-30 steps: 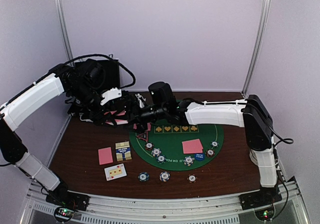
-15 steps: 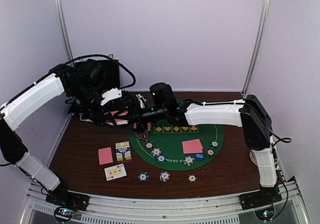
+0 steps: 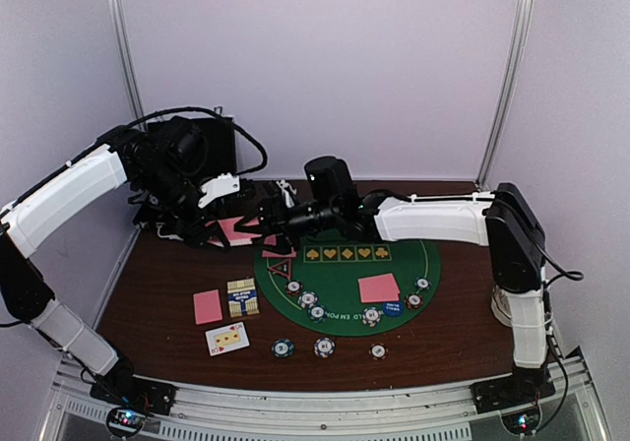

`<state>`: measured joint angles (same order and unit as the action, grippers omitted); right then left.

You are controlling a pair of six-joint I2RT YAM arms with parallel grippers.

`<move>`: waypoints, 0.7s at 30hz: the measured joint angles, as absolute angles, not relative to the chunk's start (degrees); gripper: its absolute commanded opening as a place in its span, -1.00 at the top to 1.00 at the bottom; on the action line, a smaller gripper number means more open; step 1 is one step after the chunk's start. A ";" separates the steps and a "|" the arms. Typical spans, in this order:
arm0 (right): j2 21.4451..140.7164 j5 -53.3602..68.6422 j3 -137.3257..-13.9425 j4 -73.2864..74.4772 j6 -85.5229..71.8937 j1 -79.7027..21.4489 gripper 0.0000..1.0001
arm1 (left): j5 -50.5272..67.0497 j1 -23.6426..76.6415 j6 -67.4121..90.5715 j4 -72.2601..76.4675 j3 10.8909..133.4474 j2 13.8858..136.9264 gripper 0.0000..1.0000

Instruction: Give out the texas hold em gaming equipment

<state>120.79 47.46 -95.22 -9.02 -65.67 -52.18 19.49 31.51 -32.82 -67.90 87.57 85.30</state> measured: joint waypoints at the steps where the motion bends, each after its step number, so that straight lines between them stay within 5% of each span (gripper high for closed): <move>1: 120.53 47.57 -95.22 -8.56 -65.45 -52.05 -0.07 | 19.49 31.51 -32.82 -67.92 87.57 85.32 1.00; 21: 115.15 48.18 -93.17 -1.56 -62.50 -50.17 0.66 | 19.40 31.51 -32.82 -68.12 87.57 85.30 1.00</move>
